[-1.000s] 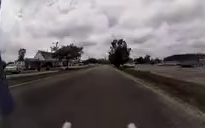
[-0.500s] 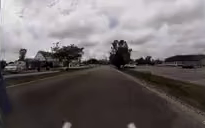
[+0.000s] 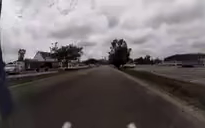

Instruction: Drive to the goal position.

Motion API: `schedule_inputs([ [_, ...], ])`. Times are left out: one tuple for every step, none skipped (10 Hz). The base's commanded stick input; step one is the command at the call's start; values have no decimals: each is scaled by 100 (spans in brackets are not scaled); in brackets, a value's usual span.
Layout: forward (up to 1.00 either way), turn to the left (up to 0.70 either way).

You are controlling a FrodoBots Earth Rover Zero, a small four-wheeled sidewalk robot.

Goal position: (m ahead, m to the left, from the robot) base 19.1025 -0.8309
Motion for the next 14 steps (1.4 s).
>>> schedule_inputs([
  [60,0],
  [60,0],
  [60,0],
  [60,0],
  [60,0],
  [60,0],
  [60,0],
  [60,0],
  [60,0],
  [60,0],
  [60,0],
  [60,0],
  [60,0],
  [60,0],
])
